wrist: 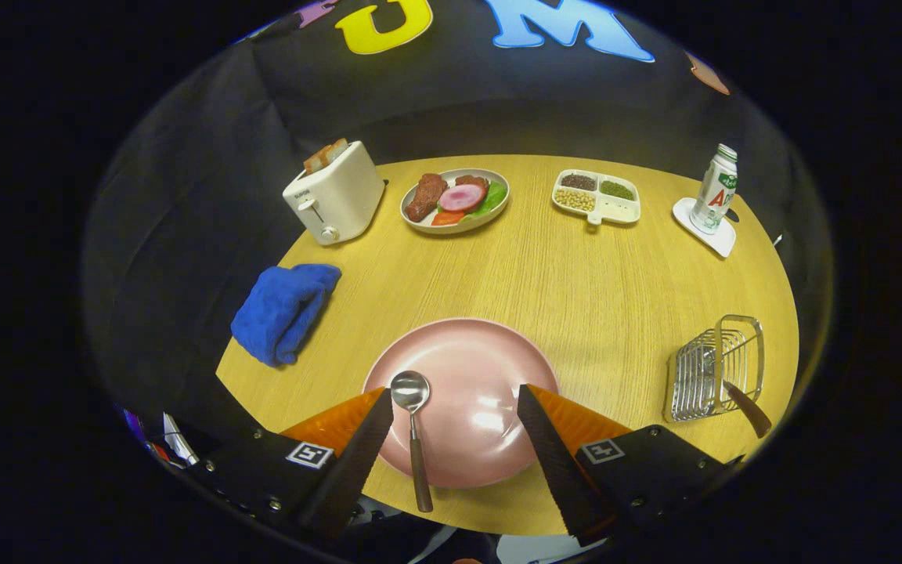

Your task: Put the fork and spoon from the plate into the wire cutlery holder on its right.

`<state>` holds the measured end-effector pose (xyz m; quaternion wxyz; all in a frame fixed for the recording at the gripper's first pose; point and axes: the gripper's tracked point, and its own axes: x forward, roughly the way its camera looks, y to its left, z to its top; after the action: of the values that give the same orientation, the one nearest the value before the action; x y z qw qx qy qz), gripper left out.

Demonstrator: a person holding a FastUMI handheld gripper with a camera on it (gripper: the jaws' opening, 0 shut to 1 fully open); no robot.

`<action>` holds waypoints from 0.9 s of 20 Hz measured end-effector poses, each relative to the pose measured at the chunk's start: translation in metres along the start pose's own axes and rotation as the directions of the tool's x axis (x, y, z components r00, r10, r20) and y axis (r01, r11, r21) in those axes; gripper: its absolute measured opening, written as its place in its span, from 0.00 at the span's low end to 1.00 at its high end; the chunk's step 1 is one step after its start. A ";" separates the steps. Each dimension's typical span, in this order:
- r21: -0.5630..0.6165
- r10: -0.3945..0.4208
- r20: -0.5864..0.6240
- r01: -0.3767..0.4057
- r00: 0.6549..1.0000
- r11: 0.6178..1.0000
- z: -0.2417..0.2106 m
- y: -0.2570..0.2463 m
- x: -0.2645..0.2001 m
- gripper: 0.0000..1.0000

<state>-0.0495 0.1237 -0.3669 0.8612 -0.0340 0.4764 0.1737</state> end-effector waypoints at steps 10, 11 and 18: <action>-0.093 0.027 -0.140 -0.040 0.990 0.995 -0.050 0.018 0.035 0.99; -0.098 0.025 -0.152 -0.040 0.988 0.994 -0.055 0.017 0.038 0.99; -0.131 0.006 -0.231 -0.037 0.973 0.991 -0.081 0.015 0.053 0.81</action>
<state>-0.0944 0.1334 -0.4531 0.7940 -0.1069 0.5606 0.2097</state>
